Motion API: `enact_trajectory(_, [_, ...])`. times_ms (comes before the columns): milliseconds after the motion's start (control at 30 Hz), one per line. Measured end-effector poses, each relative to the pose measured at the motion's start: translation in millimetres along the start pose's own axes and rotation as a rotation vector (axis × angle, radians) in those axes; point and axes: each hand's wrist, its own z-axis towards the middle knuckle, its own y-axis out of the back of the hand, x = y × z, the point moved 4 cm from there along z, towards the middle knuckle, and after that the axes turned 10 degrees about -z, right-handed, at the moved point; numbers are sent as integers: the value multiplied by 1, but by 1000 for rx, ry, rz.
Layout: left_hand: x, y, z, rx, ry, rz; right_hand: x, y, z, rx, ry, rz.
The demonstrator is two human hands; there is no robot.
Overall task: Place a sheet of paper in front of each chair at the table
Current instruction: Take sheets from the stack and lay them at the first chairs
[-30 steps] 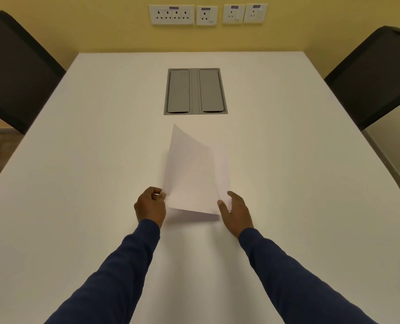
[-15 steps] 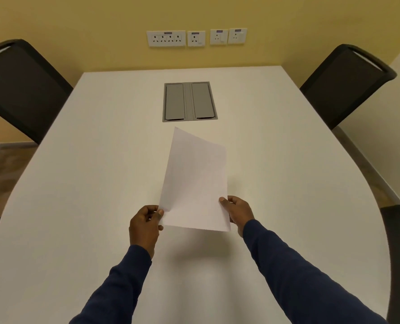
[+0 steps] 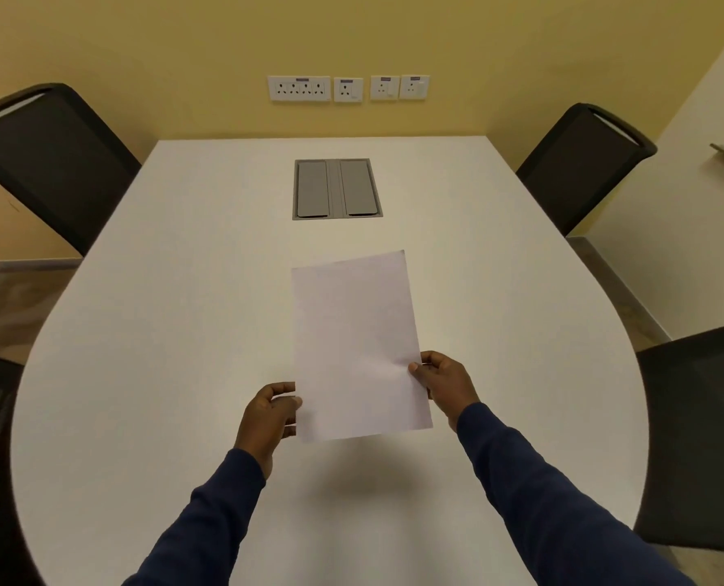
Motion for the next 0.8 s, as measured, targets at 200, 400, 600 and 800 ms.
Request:
enact_trajectory(200, [-10, -7, -5, 63, 12, -64, -3, 10, -38, 33, 26, -17])
enact_trajectory(400, [-17, -35, -11, 205, 61, -179, -12, 21, -79, 2, 25, 2])
enact_trajectory(600, [-3, -74, -17, 387, 141, -182, -35, 46, -125, -139, -6, 47])
enact_trajectory(800, [15, -111, -48, 432, 165, -127, -56, 79, -181, -233, -22, 83])
